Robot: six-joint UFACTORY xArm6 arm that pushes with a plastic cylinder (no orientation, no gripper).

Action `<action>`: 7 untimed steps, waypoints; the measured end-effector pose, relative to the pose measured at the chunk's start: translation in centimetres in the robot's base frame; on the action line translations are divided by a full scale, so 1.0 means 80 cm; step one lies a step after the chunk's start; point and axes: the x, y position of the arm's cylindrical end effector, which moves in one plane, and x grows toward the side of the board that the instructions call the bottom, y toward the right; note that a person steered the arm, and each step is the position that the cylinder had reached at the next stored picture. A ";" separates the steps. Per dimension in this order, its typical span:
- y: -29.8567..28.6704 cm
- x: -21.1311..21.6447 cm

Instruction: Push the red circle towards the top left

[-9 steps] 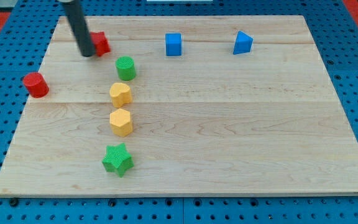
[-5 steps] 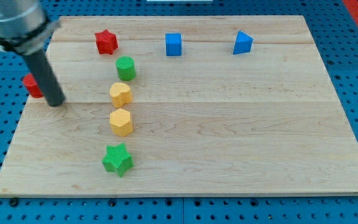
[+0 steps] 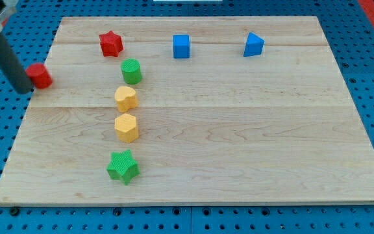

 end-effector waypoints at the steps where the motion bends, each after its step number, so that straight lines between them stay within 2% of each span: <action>1: 0.018 -0.032; 3: 0.051 -0.025; 5: 0.062 -0.087; 7: 0.130 -0.076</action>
